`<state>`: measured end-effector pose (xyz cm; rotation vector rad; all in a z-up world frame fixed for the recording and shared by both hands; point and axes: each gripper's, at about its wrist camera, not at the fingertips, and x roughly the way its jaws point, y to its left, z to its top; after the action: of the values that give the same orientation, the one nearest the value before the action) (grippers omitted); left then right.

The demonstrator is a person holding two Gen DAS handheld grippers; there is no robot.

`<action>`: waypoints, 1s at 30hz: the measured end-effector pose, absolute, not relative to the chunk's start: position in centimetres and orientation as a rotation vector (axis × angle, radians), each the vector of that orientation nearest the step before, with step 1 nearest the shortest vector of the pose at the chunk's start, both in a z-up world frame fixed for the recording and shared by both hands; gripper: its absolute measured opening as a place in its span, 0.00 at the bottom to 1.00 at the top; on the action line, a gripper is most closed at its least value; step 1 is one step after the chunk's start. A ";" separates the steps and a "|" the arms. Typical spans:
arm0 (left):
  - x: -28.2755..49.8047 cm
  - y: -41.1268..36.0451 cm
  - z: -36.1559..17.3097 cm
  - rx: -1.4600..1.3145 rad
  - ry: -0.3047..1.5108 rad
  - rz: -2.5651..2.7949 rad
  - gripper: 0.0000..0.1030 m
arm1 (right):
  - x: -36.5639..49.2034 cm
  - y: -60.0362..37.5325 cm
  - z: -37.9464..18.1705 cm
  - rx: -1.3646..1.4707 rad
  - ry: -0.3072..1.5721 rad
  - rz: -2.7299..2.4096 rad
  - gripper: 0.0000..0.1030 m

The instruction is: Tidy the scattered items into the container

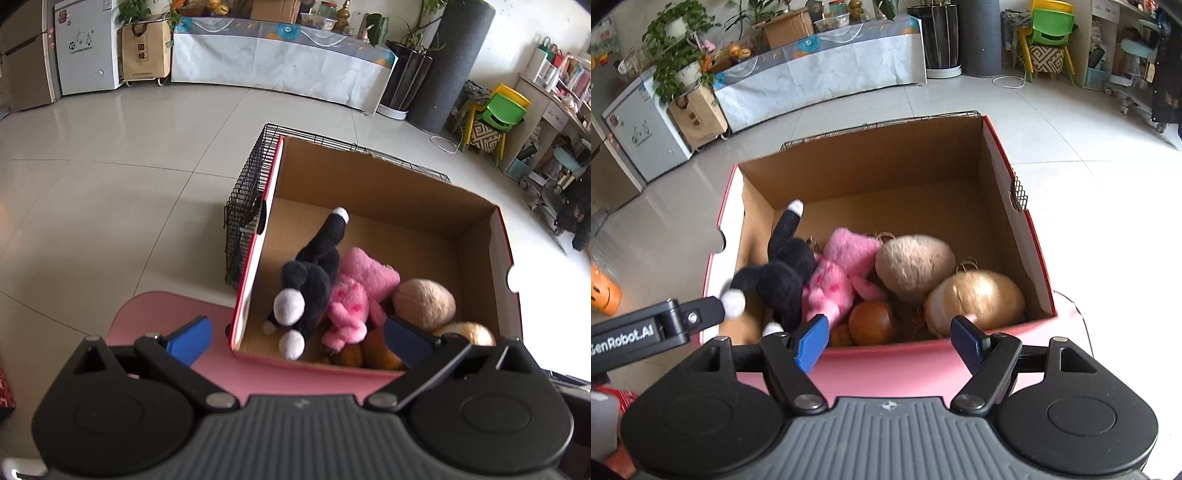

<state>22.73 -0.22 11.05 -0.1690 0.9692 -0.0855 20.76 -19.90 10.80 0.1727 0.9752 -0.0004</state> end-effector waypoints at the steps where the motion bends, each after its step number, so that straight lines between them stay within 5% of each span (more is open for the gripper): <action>1: 22.3 -0.3 11.0 -0.161 0.973 -0.086 1.00 | 20.4 -19.9 10.7 0.175 0.982 0.004 0.71; 30: 14.4 -3.4 9.2 0.069 1.016 -0.099 1.00 | 12.0 -21.9 8.9 0.137 1.108 -0.063 0.71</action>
<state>14.44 -3.36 9.17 0.0688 1.0162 -0.0992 11.99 -21.95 8.86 0.1374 1.1080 -0.0629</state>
